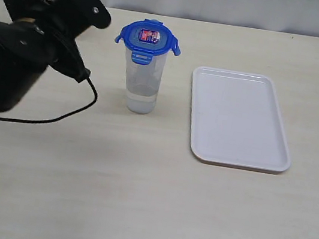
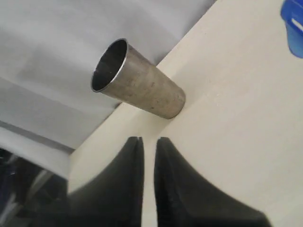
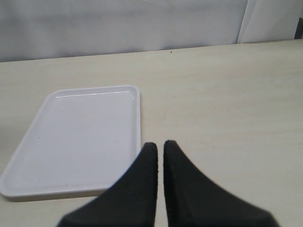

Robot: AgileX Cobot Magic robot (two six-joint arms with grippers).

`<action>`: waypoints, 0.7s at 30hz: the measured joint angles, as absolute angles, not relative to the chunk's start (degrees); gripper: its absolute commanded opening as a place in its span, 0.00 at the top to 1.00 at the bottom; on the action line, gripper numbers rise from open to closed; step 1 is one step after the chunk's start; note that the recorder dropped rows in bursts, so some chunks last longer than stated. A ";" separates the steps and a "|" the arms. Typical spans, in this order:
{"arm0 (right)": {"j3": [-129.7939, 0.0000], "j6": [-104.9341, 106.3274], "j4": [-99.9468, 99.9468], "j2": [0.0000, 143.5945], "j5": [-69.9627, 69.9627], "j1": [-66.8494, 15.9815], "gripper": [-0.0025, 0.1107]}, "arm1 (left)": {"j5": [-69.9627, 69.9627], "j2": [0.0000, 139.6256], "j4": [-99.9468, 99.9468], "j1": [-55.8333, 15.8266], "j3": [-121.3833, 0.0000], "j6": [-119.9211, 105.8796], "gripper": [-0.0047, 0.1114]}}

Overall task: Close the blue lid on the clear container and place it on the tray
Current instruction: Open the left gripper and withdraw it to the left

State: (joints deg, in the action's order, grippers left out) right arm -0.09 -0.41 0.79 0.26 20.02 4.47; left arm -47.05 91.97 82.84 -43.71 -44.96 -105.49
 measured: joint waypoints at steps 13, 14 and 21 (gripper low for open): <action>-0.09 -0.41 0.79 0.26 20.02 4.47 0.94 | -18.07 85.00 29.17 -22.02 -44.96 -38.43 0.96; -0.09 -0.41 0.79 0.26 20.02 4.47 0.94 | -18.36 85.00 22.61 -21.42 -44.96 -30.02 0.96; -0.09 -0.41 0.79 0.26 20.02 4.47 0.94 | -39.01 86.08 -25.33 -17.90 -43.30 14.30 0.96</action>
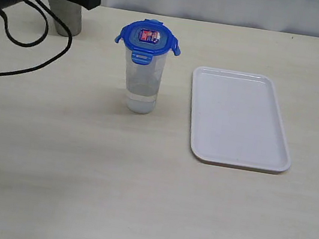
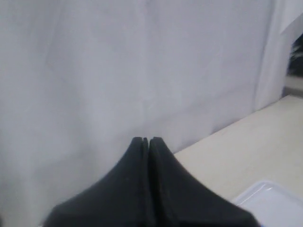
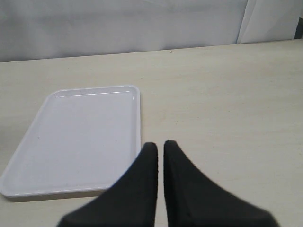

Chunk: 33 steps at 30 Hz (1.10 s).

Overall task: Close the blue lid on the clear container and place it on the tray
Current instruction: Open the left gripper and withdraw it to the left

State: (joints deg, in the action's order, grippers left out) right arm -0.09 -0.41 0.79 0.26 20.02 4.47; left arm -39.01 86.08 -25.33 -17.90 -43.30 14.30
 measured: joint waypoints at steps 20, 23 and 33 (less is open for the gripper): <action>-0.09 -0.41 0.79 0.26 20.02 4.47 0.94 | -65.56 107.17 -47.17 -5.49 -44.56 21.15 0.96; -0.09 -0.41 0.79 0.26 20.02 4.47 0.94 | -64.02 107.60 -47.94 -4.98 -45.60 17.22 0.96; -0.09 1.19 -4.11 0.26 8.79 4.47 0.94 | -63.27 111.43 -50.59 -5.91 -46.14 16.56 0.96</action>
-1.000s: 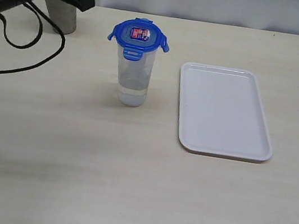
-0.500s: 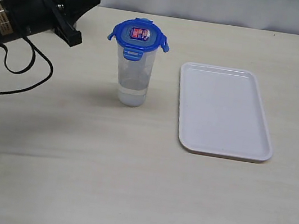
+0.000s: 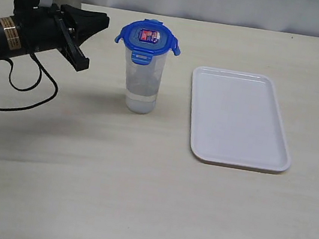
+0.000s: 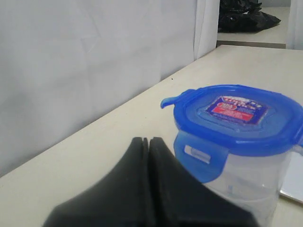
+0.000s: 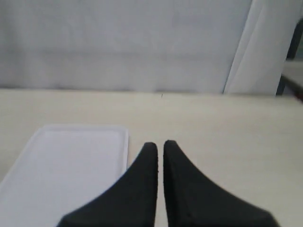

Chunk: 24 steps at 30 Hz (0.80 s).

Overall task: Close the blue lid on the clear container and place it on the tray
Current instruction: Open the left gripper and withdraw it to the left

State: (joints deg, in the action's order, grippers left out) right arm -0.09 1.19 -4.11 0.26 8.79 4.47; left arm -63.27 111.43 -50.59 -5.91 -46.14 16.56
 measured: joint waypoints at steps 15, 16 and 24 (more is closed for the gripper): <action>-3.39 -25.34 -2.15 2.56 -27.51 4.47 0.94 | -65.20 112.48 -50.59 -5.91 -46.14 16.44 0.96; -5.56 -26.53 -4.01 4.23 -26.88 4.47 0.94 | -65.20 112.48 -50.59 -5.91 -46.14 16.44 0.96; -26.36 -49.04 -35.66 26.34 -18.85 4.47 0.94 | -65.20 112.48 -50.59 -5.91 -46.14 16.44 0.96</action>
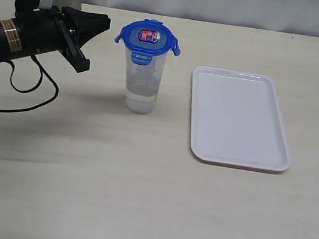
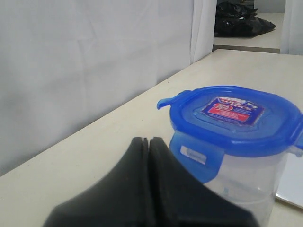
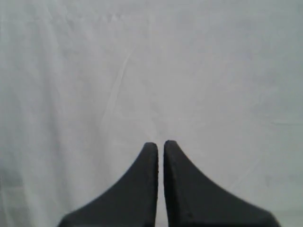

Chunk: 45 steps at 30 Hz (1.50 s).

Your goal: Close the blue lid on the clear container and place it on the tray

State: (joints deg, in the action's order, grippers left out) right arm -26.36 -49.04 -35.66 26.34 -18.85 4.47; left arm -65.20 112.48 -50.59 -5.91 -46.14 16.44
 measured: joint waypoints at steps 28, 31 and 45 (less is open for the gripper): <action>-82.53 17.59 19.49 96.37 47.61 -0.91 0.94 | -54.29 115.25 -54.00 -5.91 -46.19 18.32 0.96; -84.18 21.58 23.01 94.37 47.17 -9.98 0.94 | -56.94 118.21 -54.00 -5.91 -46.27 18.33 0.96; -99.92 15.90 17.29 106.36 54.36 -27.84 0.94 | -60.54 118.31 -53.88 -5.91 -46.27 18.21 0.96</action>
